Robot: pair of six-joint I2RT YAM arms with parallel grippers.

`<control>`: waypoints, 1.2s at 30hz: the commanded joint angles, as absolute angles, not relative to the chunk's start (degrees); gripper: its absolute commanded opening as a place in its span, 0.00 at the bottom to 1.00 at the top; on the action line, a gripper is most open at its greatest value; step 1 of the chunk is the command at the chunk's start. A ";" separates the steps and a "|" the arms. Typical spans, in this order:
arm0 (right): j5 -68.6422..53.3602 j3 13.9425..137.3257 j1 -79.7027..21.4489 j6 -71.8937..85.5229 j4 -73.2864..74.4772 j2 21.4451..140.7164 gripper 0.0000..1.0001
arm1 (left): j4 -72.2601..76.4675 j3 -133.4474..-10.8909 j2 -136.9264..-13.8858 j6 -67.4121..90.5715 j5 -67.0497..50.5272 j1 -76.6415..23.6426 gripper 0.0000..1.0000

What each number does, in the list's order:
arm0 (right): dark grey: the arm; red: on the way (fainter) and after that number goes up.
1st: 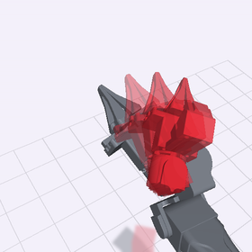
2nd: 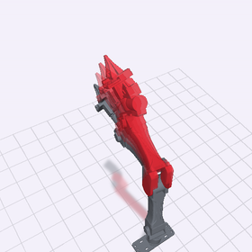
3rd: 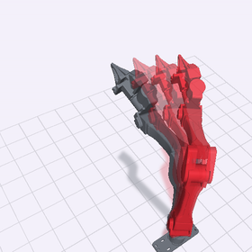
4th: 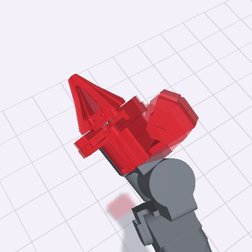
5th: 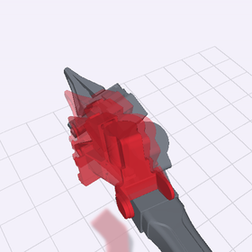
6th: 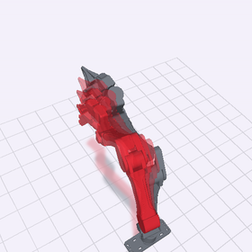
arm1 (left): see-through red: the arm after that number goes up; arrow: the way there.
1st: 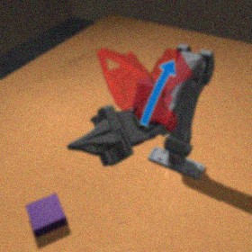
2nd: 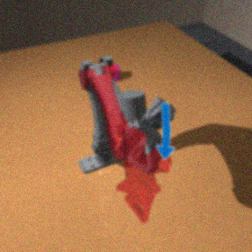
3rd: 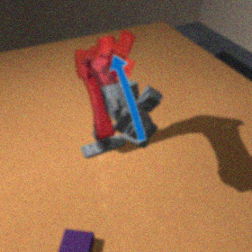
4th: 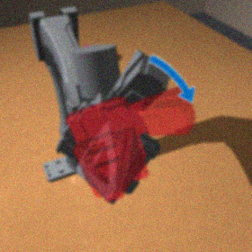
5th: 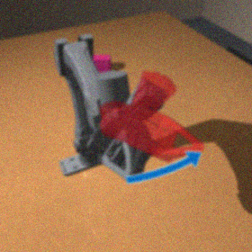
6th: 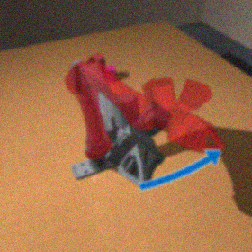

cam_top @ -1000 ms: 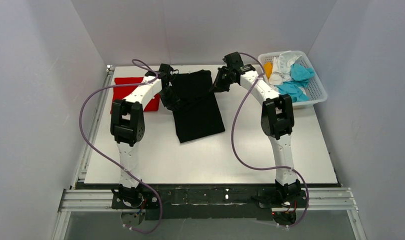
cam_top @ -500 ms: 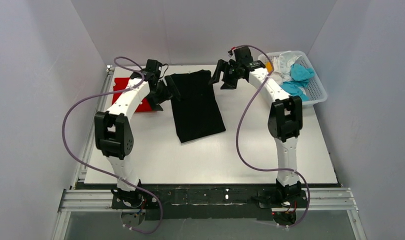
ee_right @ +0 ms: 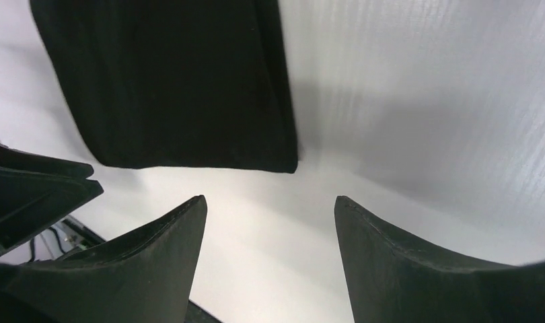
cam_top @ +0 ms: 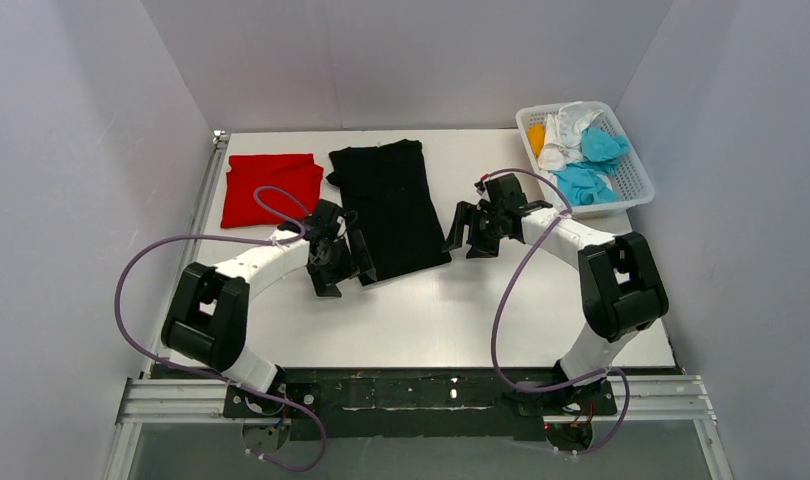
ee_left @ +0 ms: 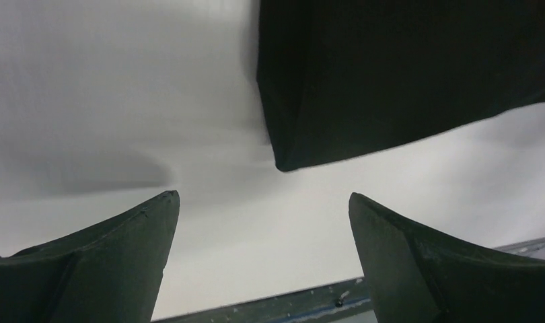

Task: Fold and stack the t-shirts
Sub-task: Grab one side of the 2/3 rectangular tshirt with both arms

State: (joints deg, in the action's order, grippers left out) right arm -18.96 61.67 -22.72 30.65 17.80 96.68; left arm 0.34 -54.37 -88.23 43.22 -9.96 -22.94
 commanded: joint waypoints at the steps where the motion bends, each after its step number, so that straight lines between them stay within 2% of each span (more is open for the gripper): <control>1: -13.24 58.85 -23.81 31.18 4.99 95.04 0.76 | 10.56 -48.26 -86.41 43.14 -3.28 -23.47 0.98; 8: -11.52 54.69 -25.10 30.05 -5.28 97.14 0.68 | 23.32 -42.20 -88.47 39.90 -0.86 -25.01 0.87; 14: -10.29 54.70 -26.42 29.53 -7.22 100.02 0.65 | 30.53 -38.31 -90.23 40.70 -2.85 -25.39 0.60; 19: -9.30 54.59 -27.12 29.62 -7.27 100.46 0.65 | 30.93 -35.32 -90.42 41.73 -1.89 -27.03 0.42; 22: -7.91 54.16 -27.65 29.71 -7.24 100.45 0.64 | 29.85 -33.48 -89.07 41.93 0.89 -28.03 0.41; 28: -6.77 53.85 -28.42 30.12 -6.95 101.27 0.63 | 25.46 -30.38 -84.54 41.73 5.77 -30.07 0.52; 36: -5.06 54.14 -29.94 30.01 -5.54 102.01 0.58 | 26.45 -28.16 -85.74 44.77 7.13 -31.57 0.47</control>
